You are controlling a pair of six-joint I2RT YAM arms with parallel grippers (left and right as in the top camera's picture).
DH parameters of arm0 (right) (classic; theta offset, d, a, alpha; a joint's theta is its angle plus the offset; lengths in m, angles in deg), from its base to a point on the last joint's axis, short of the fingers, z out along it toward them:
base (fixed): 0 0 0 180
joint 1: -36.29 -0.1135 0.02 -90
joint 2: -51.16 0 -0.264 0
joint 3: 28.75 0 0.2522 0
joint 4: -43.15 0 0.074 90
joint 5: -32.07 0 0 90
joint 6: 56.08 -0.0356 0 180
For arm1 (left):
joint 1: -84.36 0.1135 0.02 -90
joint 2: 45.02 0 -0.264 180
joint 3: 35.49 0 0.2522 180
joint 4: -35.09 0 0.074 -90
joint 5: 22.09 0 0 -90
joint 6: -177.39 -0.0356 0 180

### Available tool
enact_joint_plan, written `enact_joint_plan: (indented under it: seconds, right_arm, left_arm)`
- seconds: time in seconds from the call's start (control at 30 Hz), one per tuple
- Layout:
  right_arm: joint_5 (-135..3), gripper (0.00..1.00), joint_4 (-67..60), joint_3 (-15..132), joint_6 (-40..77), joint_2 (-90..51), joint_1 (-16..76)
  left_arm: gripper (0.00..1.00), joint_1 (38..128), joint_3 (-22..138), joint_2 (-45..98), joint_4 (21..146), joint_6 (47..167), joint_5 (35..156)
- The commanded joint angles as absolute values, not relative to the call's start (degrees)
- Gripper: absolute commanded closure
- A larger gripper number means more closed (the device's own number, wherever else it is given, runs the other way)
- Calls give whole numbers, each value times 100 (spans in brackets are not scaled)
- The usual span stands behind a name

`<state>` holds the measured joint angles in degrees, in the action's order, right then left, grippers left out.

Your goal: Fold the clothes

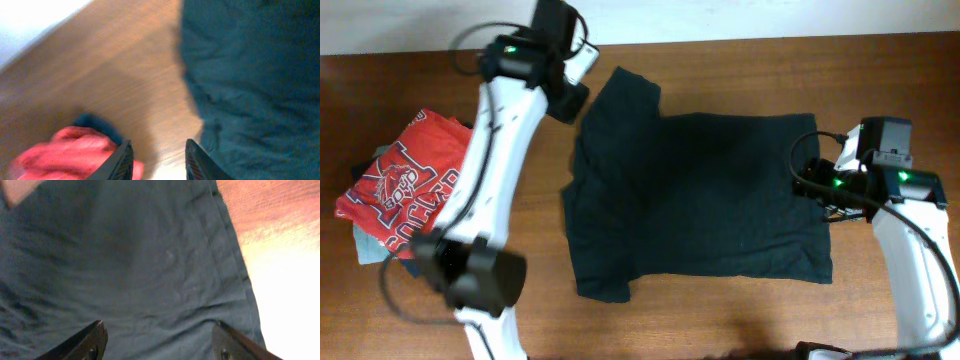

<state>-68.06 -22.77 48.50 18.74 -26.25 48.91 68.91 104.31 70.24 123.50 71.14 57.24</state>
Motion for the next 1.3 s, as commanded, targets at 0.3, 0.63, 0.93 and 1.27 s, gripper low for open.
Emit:
enact_joint_plan:
  seconds: [0.3,0.63,0.93,1.27]
  right_arm:
    - [-7894,26,-2415,4900,2604,-2411,4902]
    - [-7892,21,-2640,4900,2602,-2409,4906]
    - [-7890,19,-2765,4900,2600,-2411,4906]
    - [-7829,19,-2784,4900,2602,-2411,4906]
  left_arm:
    - [63,7355,10457,5393,14077,9193,5050]
    - [57,7665,9235,4423,14555,9870,4943]
    - [48,7663,4988,3225,12317,10167,7739]
    - [44,7637,2477,3407,10916,10216,9758]
